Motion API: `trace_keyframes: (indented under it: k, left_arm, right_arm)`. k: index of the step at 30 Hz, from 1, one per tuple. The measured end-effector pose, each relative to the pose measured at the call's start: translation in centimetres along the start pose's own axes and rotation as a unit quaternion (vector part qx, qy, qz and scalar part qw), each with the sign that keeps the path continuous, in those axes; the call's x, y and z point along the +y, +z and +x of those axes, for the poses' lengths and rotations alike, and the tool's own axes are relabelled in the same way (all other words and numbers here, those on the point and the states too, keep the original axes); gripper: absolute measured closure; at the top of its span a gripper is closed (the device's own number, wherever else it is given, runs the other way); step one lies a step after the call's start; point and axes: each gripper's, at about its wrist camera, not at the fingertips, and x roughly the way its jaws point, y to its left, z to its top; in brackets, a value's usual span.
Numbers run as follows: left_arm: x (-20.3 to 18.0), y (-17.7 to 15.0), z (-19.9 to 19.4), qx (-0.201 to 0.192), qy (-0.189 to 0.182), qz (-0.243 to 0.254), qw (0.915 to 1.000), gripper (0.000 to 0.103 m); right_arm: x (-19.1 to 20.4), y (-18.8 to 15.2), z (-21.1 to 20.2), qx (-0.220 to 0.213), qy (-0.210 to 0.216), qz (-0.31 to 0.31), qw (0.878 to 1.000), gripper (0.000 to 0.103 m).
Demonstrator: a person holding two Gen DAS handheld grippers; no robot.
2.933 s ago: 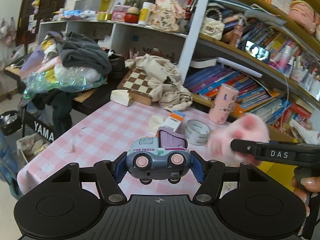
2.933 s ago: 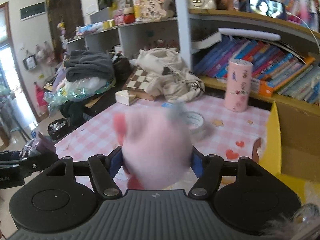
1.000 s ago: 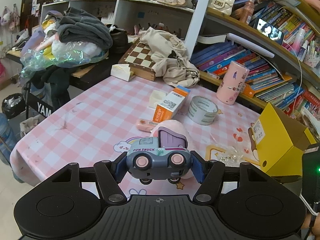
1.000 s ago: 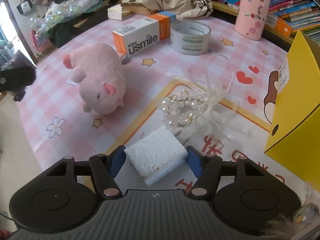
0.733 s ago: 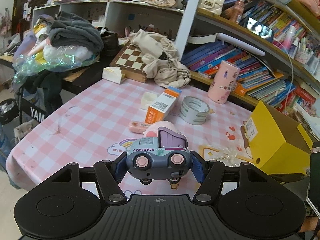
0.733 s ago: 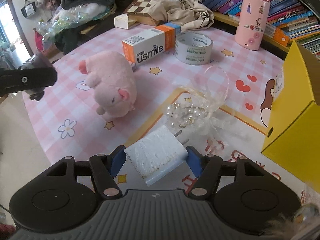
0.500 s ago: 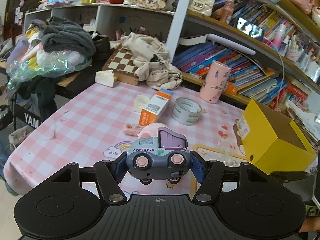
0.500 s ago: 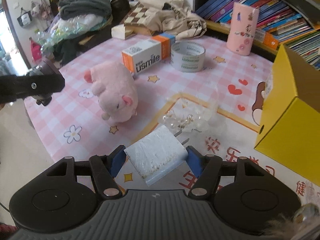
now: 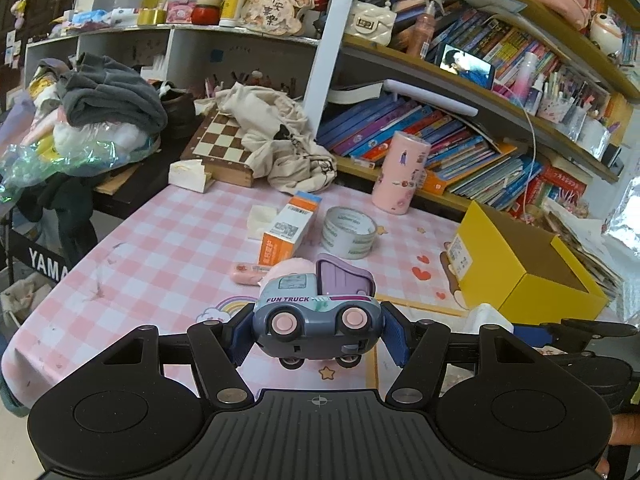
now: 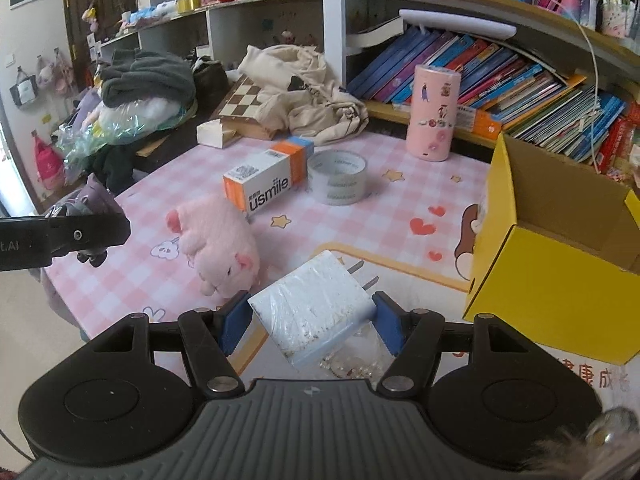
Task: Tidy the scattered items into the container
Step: 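Carry the truck in the left tool and the charger in the right tool over the yellow box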
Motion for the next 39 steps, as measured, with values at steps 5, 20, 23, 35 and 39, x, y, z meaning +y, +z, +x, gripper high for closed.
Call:
trace_keyframes:
  k: [5, 20, 23, 35, 39]
  left_arm:
    - [-0.2, 0.3, 0.1, -0.003, -0.015, 0.010, 0.9998, 0.039]
    - [-2.4, -0.3, 1.5, 0.027, -0.087, 0.060, 0.9941, 0.039]
    - [-3.0, -0.4, 1.8, 0.030, -0.099, 0.068, 0.9923, 0.039]
    - [-6.0, -0.2, 2.3, 0.025, -0.123, 0.093, 0.9877, 0.039]
    - [-7.1, 0.0, 2.7, 0.020, -0.121, 0.094, 0.9880, 0.039]
  right_arm:
    - [0.1, -0.1, -0.6, -0.007, -0.012, 0.004, 1.000, 0.040]
    - [-1.1, -2.6, -3.2, -0.009, -0.081, 0.065, 0.995, 0.040]
    - [-1.6, -3.2, -3.8, -0.008, -0.094, 0.077, 0.993, 0.040]
    - [-3.8, -3.2, -5.3, -0.024, -0.116, 0.088, 0.989, 0.040]
    - [-5.0, -2.9, -5.5, -0.030, -0.114, 0.085, 0.989, 0.040]
